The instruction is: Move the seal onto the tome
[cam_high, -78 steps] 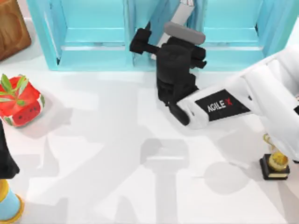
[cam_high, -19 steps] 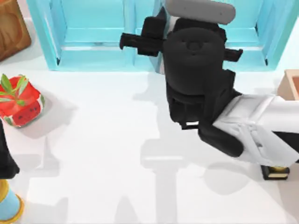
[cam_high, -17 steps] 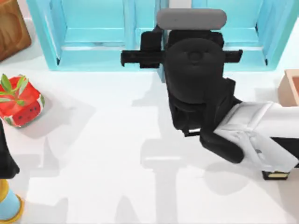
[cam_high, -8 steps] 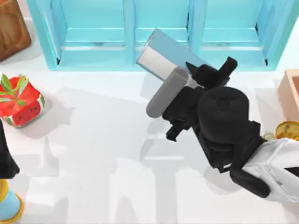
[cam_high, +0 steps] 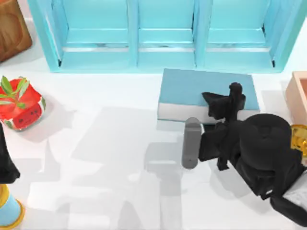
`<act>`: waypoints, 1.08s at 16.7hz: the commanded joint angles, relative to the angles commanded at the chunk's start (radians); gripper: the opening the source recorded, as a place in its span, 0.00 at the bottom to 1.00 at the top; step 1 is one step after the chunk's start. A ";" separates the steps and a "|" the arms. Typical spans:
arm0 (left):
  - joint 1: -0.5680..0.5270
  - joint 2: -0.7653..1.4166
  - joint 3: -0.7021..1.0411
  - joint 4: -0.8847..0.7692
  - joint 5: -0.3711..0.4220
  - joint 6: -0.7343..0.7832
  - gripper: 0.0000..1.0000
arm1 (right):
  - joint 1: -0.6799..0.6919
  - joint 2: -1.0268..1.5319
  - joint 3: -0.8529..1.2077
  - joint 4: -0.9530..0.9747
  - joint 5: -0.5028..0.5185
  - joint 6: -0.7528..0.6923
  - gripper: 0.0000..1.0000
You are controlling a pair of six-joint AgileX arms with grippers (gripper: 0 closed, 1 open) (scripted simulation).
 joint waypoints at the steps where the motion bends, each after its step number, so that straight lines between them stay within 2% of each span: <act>1: 0.000 0.000 0.000 0.000 0.000 0.000 1.00 | -0.004 -0.004 -0.010 0.004 -0.009 -0.019 0.00; 18: 0.000 0.000 0.000 0.000 0.000 0.000 1.00 | 0.002 -0.005 -0.032 0.016 -0.005 -0.021 0.00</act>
